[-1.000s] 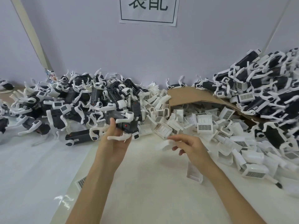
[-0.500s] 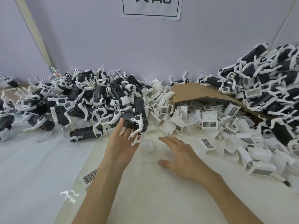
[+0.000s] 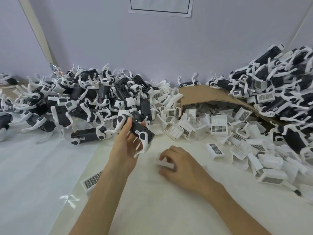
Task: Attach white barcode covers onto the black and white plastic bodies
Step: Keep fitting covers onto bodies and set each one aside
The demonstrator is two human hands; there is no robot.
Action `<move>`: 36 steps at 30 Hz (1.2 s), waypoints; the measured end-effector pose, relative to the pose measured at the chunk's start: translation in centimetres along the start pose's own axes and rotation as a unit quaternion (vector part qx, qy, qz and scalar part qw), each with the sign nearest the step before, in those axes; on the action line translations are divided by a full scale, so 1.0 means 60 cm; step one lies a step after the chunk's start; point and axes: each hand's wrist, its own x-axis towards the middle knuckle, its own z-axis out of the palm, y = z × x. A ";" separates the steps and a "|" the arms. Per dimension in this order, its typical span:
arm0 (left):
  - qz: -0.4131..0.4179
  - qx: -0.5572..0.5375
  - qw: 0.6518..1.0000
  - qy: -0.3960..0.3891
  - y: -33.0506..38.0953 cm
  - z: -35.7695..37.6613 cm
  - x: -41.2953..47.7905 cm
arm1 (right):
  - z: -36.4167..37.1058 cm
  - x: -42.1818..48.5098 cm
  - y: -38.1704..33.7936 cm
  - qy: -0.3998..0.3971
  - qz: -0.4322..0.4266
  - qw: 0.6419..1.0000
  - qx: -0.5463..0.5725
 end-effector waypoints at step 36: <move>-0.008 0.286 0.953 -0.099 -0.039 0.029 -0.023 | -0.059 0.000 0.001 0.112 0.079 0.865 0.482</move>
